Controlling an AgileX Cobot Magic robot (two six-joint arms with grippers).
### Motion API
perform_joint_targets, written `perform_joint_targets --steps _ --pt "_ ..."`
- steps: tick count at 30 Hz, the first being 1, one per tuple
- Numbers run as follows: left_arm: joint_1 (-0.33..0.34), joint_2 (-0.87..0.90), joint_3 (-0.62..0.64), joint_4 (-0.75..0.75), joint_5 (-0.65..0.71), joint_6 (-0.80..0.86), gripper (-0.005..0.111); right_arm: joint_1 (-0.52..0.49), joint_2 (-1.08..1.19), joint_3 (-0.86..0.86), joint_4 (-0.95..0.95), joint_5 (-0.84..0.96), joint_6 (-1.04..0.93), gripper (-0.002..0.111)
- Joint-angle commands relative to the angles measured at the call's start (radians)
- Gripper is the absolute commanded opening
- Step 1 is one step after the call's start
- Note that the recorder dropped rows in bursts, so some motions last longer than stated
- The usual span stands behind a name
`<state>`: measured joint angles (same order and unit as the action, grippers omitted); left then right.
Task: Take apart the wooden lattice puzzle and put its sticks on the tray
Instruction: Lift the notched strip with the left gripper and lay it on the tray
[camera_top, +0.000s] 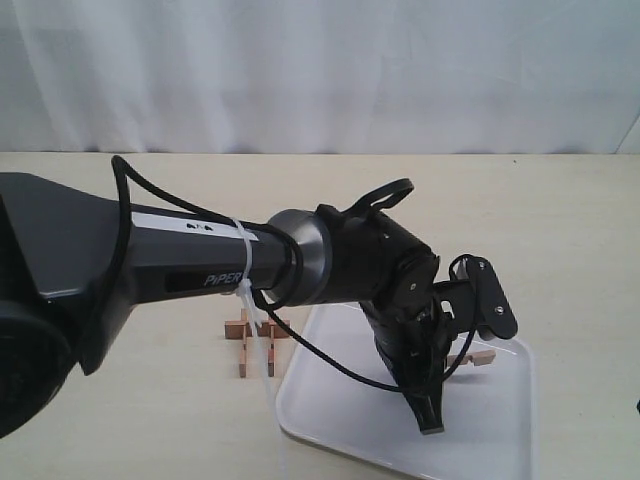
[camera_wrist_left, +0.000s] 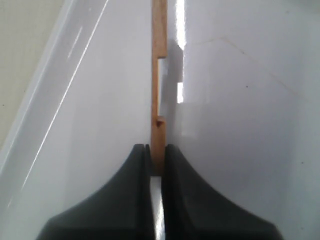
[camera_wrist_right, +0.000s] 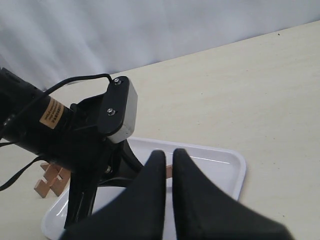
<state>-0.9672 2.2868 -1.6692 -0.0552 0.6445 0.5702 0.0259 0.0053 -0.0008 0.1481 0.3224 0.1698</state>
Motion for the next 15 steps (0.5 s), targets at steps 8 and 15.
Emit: perform_joint_targets --steps 8,15 --pt "-0.004 0.028 -0.009 -0.002 0.001 -0.010 0.013 0.003 -0.005 0.001 0.001 -0.003 -0.006 0.005" --pt "-0.004 -0.006 -0.009 0.031 0.022 -0.010 0.051 0.003 -0.005 0.001 0.001 -0.003 -0.006 0.005"
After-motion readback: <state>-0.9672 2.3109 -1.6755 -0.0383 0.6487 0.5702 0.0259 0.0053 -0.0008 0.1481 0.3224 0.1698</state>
